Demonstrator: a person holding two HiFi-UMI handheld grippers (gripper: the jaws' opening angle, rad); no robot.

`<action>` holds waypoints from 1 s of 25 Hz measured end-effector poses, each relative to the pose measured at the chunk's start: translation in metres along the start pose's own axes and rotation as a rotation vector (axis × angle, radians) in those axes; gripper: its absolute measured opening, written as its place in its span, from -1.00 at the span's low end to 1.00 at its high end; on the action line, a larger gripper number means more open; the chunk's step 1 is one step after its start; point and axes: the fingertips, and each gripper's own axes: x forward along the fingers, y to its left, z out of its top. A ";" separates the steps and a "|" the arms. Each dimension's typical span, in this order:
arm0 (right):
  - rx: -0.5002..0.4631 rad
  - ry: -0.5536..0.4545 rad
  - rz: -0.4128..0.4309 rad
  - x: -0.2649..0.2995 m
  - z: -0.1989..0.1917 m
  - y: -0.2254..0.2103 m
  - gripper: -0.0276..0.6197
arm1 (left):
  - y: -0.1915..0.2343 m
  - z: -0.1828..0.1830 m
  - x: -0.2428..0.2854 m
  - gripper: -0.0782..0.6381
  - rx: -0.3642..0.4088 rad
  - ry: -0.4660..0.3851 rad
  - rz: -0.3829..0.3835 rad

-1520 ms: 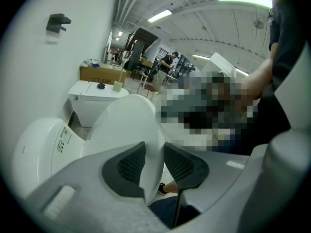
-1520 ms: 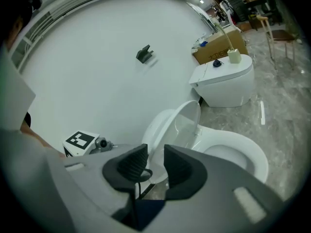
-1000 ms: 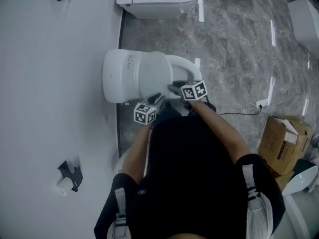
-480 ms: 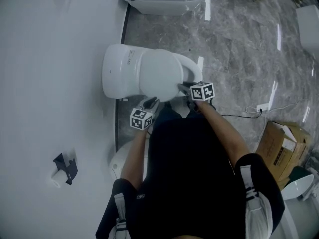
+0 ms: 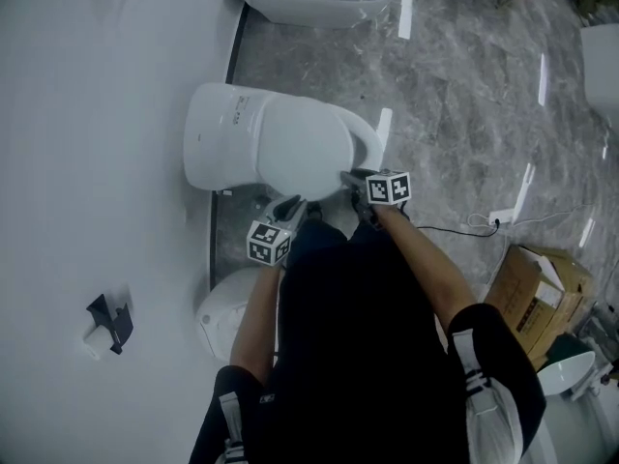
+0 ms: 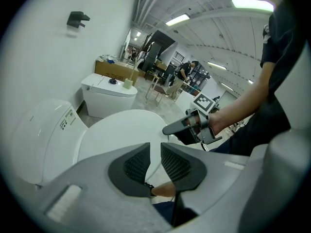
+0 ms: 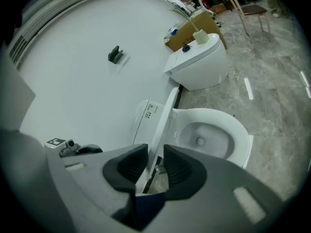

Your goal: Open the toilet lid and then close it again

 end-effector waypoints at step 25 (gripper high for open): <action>0.145 0.045 -0.152 -0.006 -0.040 -0.142 -0.34 | -0.029 -0.015 0.069 -0.57 -0.127 -0.063 0.013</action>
